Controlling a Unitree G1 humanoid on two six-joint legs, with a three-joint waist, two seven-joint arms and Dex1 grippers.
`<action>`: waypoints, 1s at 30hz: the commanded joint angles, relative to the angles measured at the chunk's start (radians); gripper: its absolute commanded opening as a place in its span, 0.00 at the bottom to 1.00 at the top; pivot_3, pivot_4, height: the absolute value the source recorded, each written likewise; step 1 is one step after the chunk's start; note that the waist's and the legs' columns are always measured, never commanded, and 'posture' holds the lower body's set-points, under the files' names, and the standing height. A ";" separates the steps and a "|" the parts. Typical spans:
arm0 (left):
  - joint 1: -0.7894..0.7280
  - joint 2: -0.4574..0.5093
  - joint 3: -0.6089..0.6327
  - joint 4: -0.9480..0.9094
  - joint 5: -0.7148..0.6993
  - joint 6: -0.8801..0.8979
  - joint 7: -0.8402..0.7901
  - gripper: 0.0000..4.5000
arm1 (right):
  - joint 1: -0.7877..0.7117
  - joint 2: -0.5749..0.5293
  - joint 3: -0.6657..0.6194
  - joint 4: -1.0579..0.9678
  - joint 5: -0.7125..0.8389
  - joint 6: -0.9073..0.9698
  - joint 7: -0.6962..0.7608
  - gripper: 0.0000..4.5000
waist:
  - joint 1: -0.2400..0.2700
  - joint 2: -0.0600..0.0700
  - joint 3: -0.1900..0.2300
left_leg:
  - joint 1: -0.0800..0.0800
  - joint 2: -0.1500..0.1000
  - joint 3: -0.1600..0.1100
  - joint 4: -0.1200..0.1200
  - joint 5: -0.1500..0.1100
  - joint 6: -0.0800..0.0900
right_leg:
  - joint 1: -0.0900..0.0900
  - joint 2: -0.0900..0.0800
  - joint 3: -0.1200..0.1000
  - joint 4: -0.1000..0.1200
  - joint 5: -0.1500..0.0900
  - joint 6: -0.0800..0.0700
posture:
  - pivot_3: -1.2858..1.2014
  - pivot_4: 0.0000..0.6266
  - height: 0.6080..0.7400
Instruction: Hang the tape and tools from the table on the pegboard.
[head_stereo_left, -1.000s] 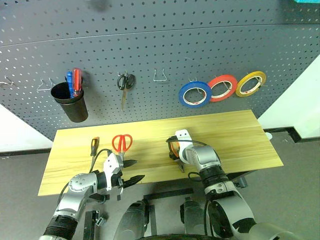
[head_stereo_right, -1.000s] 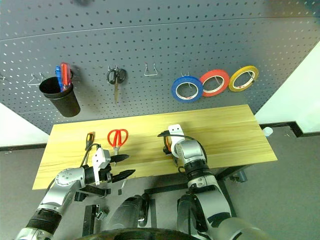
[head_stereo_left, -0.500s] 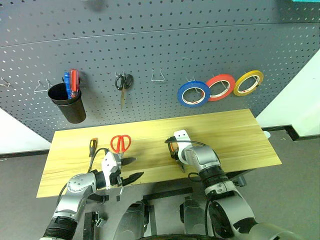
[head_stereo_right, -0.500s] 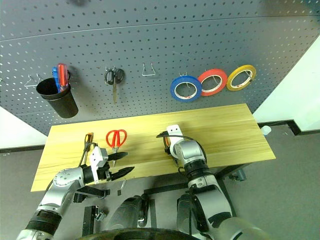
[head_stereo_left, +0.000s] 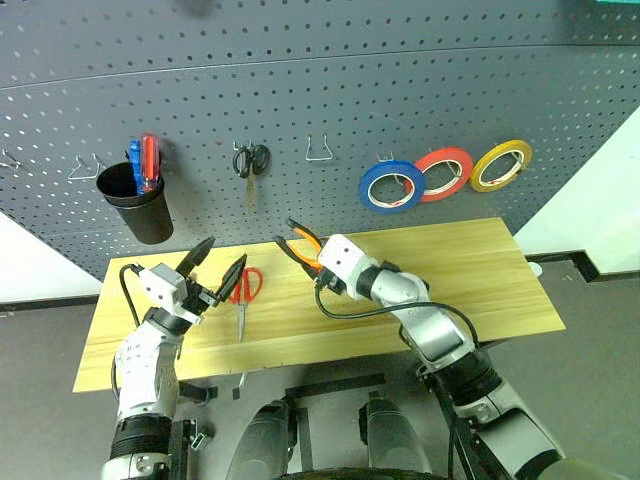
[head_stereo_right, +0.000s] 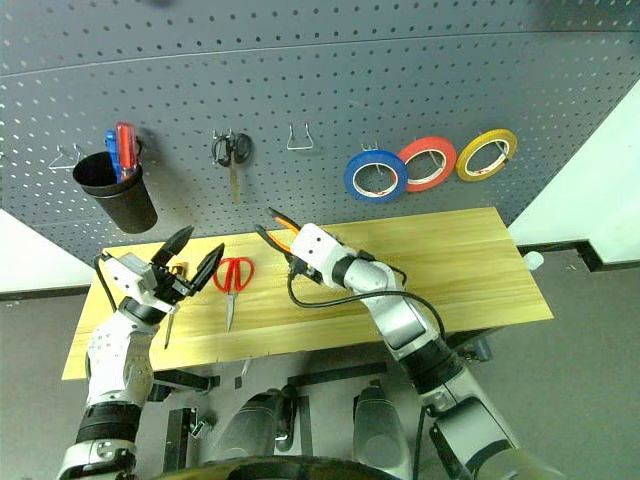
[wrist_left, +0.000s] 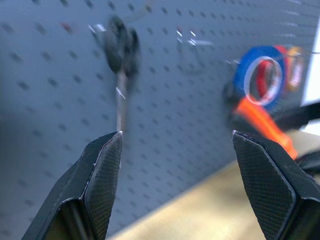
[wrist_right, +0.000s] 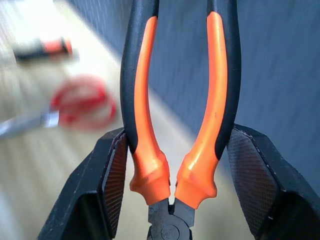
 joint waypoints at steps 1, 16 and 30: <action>-0.052 -0.015 0.017 0.029 0.030 -0.107 0.042 0.81 | -0.101 0.034 -0.097 -0.004 0.060 -0.159 -0.017 0.58 | 0.008 -0.001 0.000 | 0.000 0.000 0.000 0.000 0.000 0.000 | 0.000 0.000 0.000 0.000 0.000 0.000 | 0.50 0.22 0.91; -0.169 -0.104 -0.064 0.131 0.062 -0.246 0.075 0.81 | -0.568 0.154 -0.337 0.705 0.122 -0.615 -0.181 0.58 | 0.007 -0.001 0.000 | 0.000 0.000 0.003 0.000 0.002 -0.002 | -0.001 0.002 0.000 0.002 0.001 0.000 | 0.51 0.21 0.91; -0.121 -0.119 -0.109 0.075 0.053 -0.224 0.091 0.81 | -0.670 0.203 -0.391 0.944 0.138 -0.738 -0.185 0.58 | 0.009 -0.001 0.000 | 0.000 0.000 0.002 0.000 0.002 -0.003 | -0.003 0.002 0.000 0.008 0.001 0.000 | 0.52 0.22 0.91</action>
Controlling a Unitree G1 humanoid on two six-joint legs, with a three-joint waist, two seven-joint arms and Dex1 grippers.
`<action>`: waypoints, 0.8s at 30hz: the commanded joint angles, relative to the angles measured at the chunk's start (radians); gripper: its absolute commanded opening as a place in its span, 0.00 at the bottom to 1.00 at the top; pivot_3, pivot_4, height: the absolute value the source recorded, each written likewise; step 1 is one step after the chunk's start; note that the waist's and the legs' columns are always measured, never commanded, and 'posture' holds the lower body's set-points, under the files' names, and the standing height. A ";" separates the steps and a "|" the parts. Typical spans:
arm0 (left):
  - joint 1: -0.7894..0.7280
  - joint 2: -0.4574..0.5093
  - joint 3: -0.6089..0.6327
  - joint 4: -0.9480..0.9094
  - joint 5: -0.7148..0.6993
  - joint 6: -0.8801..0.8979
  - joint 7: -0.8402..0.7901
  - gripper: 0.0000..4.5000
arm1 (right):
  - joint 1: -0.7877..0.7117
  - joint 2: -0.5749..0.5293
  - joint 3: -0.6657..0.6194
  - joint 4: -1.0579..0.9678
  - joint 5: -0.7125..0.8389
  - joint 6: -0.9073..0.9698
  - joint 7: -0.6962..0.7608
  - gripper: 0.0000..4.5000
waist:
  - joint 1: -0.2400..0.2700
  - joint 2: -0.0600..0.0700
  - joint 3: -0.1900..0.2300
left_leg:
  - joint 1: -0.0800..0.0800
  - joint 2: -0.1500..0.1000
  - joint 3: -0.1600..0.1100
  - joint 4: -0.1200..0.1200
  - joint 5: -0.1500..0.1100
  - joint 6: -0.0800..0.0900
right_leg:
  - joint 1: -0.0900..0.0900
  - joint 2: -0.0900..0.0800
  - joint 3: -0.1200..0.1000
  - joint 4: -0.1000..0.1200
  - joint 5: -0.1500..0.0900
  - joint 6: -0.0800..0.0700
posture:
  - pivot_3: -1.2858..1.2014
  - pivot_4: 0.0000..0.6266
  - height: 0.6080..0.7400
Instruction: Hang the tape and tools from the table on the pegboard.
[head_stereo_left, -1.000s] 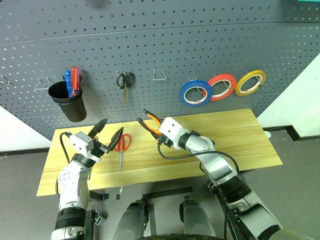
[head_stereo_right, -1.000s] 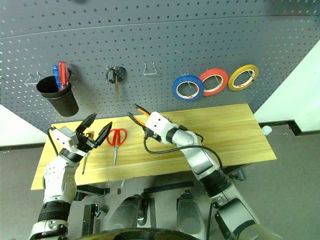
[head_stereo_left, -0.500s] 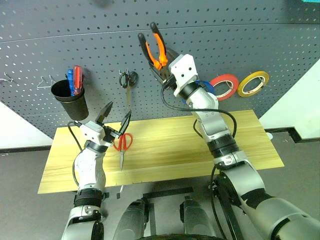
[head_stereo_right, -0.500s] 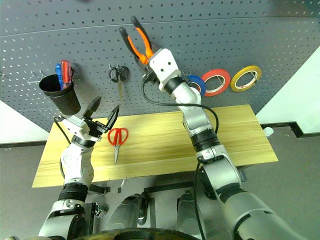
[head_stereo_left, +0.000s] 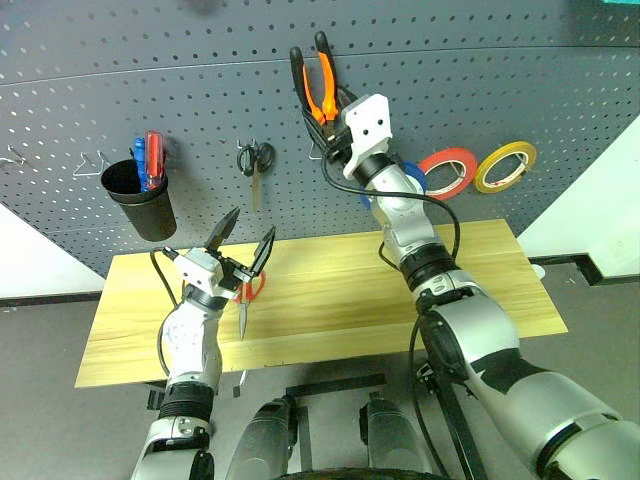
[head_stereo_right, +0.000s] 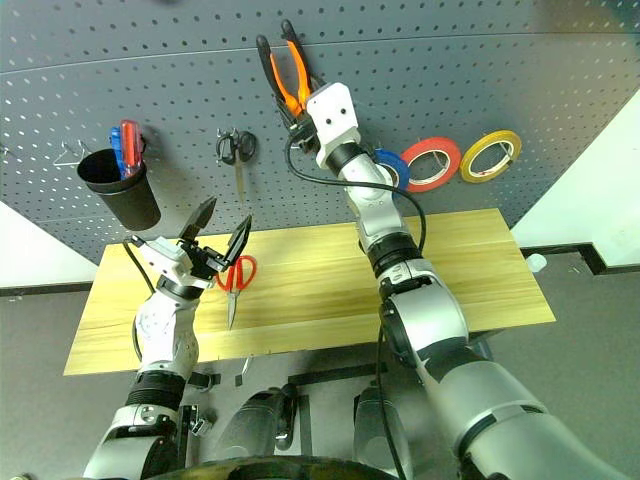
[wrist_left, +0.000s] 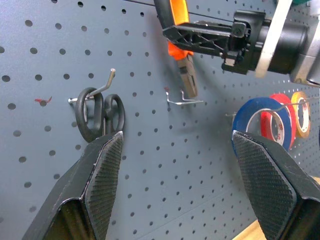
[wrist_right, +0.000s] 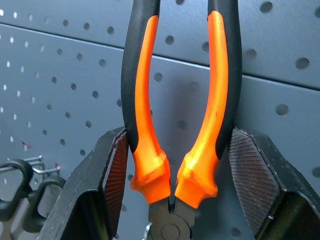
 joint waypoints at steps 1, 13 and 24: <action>0.006 0.001 -0.016 -0.047 -0.010 0.000 0.000 0.81 | -0.053 0.012 -0.018 0.017 0.005 -0.051 -0.016 0.58 | 0.000 0.000 0.000 | 0.000 0.000 0.000 0.000 0.000 0.000 | 0.000 0.000 0.000 0.001 0.000 0.000 | 0.52 0.22 0.91; 0.008 0.010 -0.023 -0.046 -0.012 0.007 0.006 0.81 | -0.026 -0.003 -0.019 0.047 0.003 -0.052 0.029 0.99 | -0.001 0.000 0.000 | 0.001 0.000 0.000 0.001 0.001 -0.001 | -0.001 0.000 0.000 0.005 0.000 0.000 | 0.51 0.22 0.91; 0.117 0.080 -0.029 -0.176 0.237 0.255 0.266 0.81 | 0.274 -0.166 0.153 -0.410 -0.058 -0.210 0.259 0.99 | -0.002 0.000 0.000 | 0.001 0.000 0.000 0.003 0.001 -0.001 | -0.001 0.000 0.000 0.006 0.000 0.000 | 0.51 0.22 0.91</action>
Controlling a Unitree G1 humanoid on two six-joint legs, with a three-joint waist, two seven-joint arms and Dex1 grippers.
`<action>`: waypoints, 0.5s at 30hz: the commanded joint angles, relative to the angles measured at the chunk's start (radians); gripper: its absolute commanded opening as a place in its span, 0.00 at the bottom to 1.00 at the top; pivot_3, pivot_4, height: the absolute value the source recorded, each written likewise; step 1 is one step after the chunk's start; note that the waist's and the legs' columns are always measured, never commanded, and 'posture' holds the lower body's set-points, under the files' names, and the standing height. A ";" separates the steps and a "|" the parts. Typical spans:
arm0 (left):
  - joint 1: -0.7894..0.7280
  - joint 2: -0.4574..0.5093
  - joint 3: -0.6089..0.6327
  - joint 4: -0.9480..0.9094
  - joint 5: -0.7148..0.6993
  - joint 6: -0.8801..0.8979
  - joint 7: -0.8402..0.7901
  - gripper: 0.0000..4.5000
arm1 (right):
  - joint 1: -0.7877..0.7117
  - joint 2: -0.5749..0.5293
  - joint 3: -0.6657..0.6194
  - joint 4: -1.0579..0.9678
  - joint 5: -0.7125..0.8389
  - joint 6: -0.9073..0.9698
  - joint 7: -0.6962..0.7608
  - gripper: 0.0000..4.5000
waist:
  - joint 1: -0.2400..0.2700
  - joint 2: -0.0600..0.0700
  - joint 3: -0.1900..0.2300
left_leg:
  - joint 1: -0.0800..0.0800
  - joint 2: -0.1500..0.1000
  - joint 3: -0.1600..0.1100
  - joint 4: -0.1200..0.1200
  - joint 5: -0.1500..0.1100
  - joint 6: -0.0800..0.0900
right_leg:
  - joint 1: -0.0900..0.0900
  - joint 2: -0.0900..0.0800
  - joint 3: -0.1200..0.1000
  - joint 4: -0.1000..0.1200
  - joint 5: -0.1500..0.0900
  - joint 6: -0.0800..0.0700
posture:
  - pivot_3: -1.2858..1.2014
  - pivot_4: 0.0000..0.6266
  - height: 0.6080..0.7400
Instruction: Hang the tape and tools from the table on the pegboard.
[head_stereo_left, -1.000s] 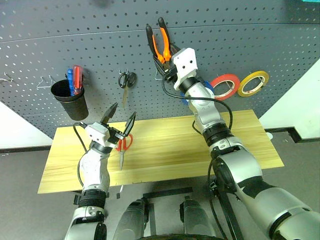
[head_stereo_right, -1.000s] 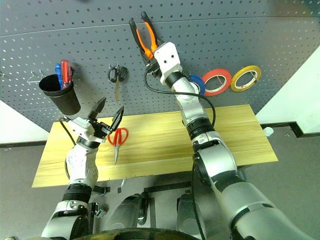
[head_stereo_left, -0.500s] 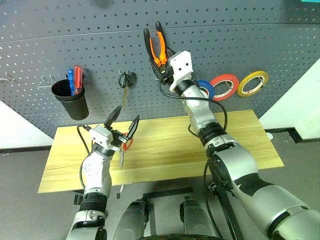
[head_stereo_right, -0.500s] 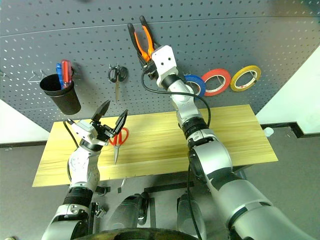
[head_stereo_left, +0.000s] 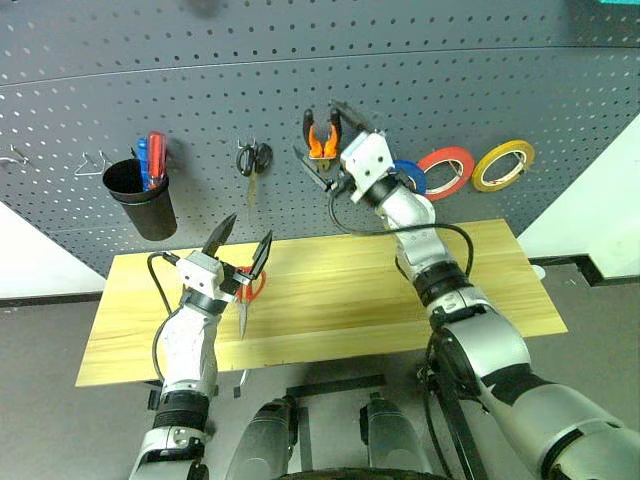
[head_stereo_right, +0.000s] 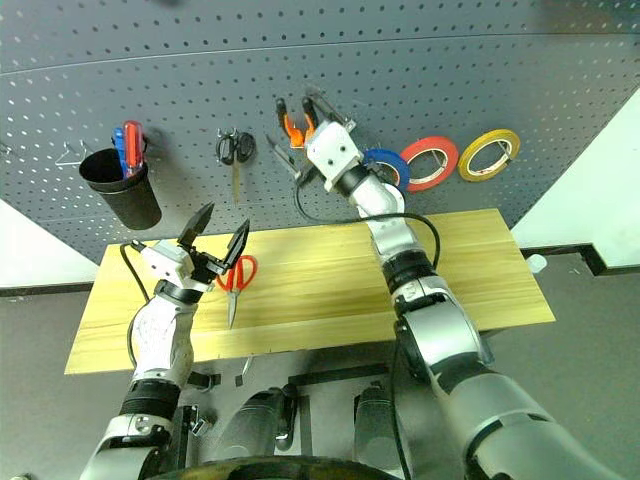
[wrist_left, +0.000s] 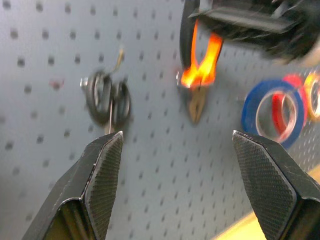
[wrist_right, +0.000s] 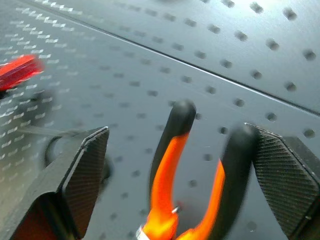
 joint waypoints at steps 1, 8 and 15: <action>0.050 0.039 -0.003 -0.093 0.107 0.151 0.105 0.81 | 0.079 -0.047 0.036 -0.213 0.039 0.007 0.095 0.99 | -0.002 0.000 0.000 | 0.001 0.000 0.000 0.000 0.000 0.000 | 0.000 0.000 0.000 0.000 0.000 0.000 | 0.51 0.23 0.91; 0.124 0.042 -0.024 -0.234 0.101 0.410 0.167 0.81 | 0.266 -0.179 0.055 -0.544 0.175 0.244 0.271 0.99 | 0.005 0.000 0.000 | 0.002 0.001 -0.002 0.003 0.000 0.000 | 0.004 0.000 0.000 0.001 0.000 0.000 | 0.51 0.24 0.91; 0.096 -0.007 -0.039 -0.245 0.107 0.803 0.294 0.81 | 0.455 -0.304 0.149 -0.711 0.213 0.383 0.473 0.99 | 0.004 -0.002 0.001 | 0.003 0.001 -0.002 0.007 -0.001 0.000 | 0.006 -0.001 -0.001 0.001 0.000 0.000 | 0.51 0.24 0.91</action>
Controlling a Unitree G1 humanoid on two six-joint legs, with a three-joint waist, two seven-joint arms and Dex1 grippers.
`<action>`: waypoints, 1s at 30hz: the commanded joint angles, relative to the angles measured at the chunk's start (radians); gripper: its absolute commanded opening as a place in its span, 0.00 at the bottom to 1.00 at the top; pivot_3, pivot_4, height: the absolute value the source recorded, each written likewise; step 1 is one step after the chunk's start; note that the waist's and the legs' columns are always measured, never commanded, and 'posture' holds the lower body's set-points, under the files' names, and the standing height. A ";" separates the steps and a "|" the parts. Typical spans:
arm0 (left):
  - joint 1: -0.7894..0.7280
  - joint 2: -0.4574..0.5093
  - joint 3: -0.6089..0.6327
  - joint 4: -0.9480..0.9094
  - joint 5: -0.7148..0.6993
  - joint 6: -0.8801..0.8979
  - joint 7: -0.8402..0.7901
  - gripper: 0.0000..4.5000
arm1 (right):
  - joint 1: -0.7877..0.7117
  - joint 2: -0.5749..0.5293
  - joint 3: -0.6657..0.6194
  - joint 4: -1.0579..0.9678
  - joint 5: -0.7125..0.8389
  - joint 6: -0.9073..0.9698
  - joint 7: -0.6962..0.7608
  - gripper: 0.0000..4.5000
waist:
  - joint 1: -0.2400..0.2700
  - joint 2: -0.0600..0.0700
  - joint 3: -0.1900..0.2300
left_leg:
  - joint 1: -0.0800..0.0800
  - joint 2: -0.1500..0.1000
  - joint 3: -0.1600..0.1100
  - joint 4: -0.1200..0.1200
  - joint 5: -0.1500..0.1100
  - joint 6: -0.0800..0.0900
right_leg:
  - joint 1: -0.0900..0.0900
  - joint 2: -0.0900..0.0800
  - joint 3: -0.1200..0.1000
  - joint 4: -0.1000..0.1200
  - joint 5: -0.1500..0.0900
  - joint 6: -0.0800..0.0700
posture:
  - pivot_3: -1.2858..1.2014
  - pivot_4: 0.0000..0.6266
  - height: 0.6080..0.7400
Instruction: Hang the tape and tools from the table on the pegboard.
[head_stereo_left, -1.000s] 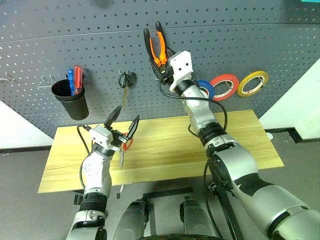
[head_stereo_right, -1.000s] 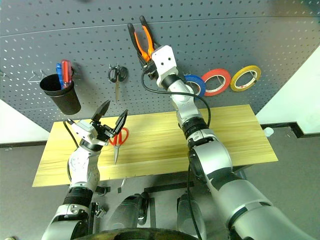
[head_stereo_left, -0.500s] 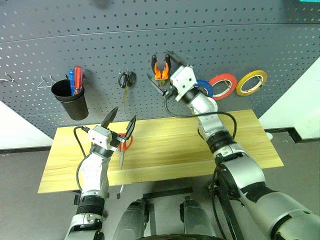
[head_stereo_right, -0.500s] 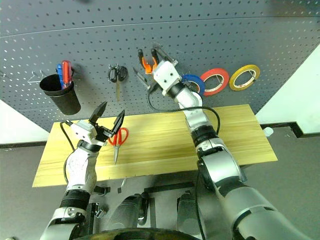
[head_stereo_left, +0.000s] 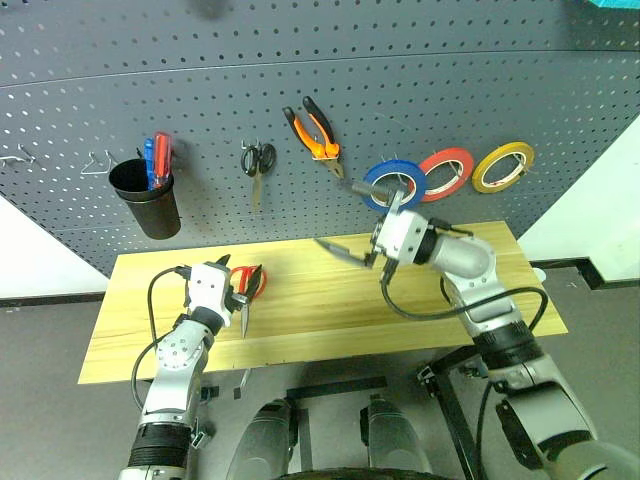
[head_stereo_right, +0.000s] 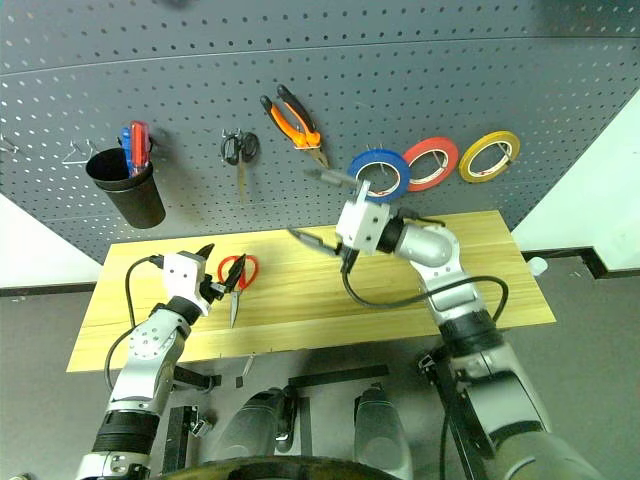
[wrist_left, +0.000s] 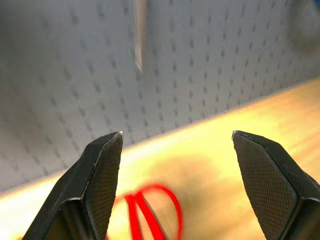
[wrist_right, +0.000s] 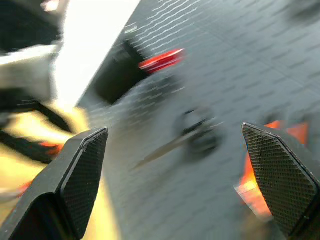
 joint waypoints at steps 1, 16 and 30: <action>-0.033 -0.022 0.004 -0.030 0.015 0.231 0.098 0.81 | 0.051 -0.042 0.035 -0.081 0.009 0.025 0.078 0.99 | -0.002 -0.001 0.001 | 0.000 0.000 0.000 0.000 0.000 0.000 | 0.000 0.000 0.000 0.000 0.000 0.000 | 0.51 0.24 0.91; -0.268 -0.133 0.037 -0.001 0.070 0.909 0.378 0.99 | 0.150 -0.127 0.078 0.040 -0.127 -0.088 0.124 1.00 | 0.001 -0.009 0.005 | 0.000 0.000 0.000 0.005 0.000 0.000 | 0.003 0.000 -0.003 0.000 0.000 0.001 | 0.50 0.23 0.91; -0.427 -0.117 0.140 0.221 0.046 1.000 0.430 0.99 | 0.188 -0.174 0.068 0.118 -0.149 -0.093 0.161 1.00 | 0.002 -0.009 0.005 | 0.000 -0.001 0.000 0.006 0.000 -0.001 | 0.005 0.000 -0.004 -0.001 0.000 0.001 | 0.49 0.21 0.91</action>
